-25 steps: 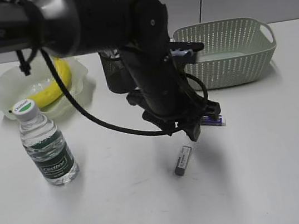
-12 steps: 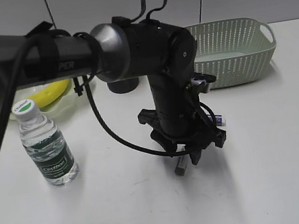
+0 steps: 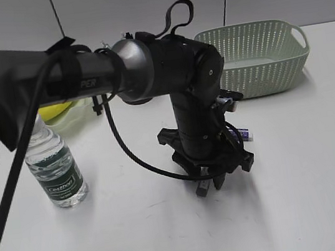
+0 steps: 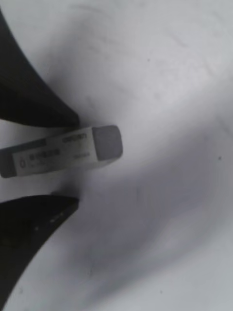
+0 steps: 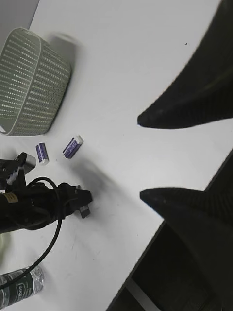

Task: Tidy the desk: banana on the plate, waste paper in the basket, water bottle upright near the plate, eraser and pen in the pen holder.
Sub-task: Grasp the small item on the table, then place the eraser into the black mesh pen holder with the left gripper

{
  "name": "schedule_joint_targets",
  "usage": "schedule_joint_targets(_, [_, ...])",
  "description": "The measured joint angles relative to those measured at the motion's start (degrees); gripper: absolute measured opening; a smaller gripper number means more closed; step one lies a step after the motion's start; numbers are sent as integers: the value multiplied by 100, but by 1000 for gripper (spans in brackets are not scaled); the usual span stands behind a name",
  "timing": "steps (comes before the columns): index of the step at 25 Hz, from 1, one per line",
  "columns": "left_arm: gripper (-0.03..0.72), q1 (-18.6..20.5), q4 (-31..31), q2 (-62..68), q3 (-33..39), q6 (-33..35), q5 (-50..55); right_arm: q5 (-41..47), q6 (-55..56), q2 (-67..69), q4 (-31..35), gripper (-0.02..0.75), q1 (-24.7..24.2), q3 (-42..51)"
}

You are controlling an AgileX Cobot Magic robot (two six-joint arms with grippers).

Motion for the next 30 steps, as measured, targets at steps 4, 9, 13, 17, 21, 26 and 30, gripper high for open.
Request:
schedule_joint_targets(4, [198, 0, 116, 50, -123, 0, 131, 0, 0, 0, 0, 332, 0, 0])
schedule_joint_targets(9, [142, 0, 110, 109, -594, 0, 363, 0, 2, 0, -5, 331, 0, 0])
schedule_joint_targets(13, [142, 0, 268, 2, -1268, 0, 836, 0, 2, 0, -5, 331, 0, 0])
schedule_joint_targets(17, [142, 0, 696, -513, -1610, -44, 975, 0, 2, 0, -15, 331, 0, 0])
schedule_joint_targets(21, [142, 90, 1469, -1185, -1643, -391, 1000, 0, 2, 0, -15, 331, 0, 0])
schedule_joint_targets(26, [142, 517, 1755, -1715, -1648, -612, 616, -5, 2, 0, -17, 331, 0, 0])
schedule_joint_targets(30, [142, 976, 1704, -1786, -1648, -682, 372, -5, 2, 0, -22, 331, 0, 0])
